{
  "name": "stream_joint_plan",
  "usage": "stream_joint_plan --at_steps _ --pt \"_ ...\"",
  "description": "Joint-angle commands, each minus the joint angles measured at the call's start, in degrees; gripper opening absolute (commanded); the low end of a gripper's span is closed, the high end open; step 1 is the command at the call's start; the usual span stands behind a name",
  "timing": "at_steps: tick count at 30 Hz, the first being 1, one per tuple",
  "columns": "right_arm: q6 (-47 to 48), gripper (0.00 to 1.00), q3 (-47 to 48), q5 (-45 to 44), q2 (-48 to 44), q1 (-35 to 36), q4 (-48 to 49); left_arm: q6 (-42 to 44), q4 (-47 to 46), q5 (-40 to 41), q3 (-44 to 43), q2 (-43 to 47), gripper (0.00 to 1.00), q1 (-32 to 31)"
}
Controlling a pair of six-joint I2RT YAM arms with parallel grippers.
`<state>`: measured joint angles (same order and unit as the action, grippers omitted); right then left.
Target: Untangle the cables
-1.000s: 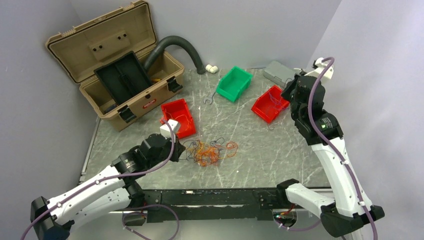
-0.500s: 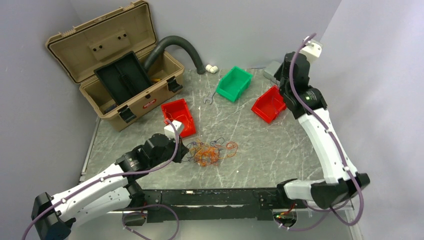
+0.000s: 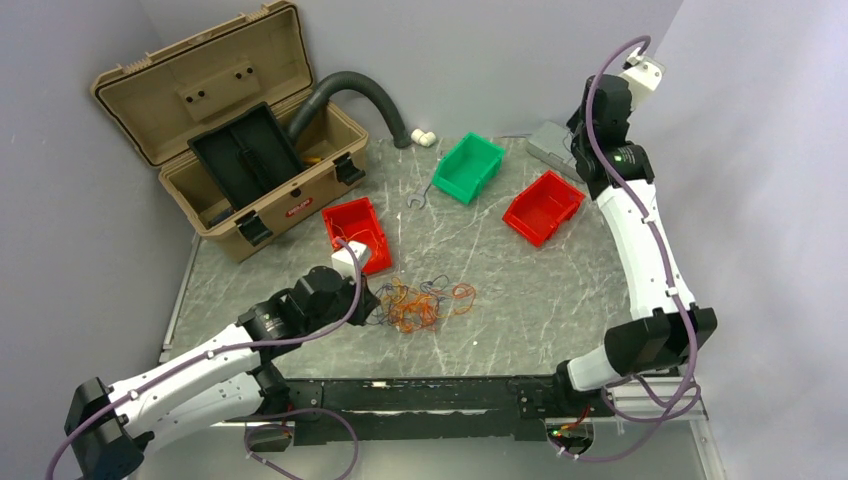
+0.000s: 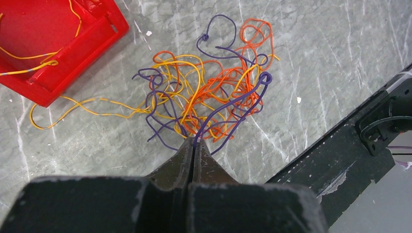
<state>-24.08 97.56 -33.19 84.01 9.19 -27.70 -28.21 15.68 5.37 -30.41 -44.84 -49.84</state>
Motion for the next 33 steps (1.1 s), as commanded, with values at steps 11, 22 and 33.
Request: stream_joint_plan --at_steps 11,22,33 --pt "-6.4 0.00 -6.2 4.5 9.6 -6.1 2.4 -0.9 -1.6 0.2 -1.4 -0.8 0.00 -0.5" --pt "-1.0 0.00 3.0 2.4 3.8 -5.6 0.7 -0.7 -1.7 0.7 -1.2 -0.5 0.00 -0.6" --pt "-2.5 0.00 3.8 9.7 4.2 -5.6 2.6 -0.7 -1.0 1.3 -1.7 -0.4 0.00 -0.6"
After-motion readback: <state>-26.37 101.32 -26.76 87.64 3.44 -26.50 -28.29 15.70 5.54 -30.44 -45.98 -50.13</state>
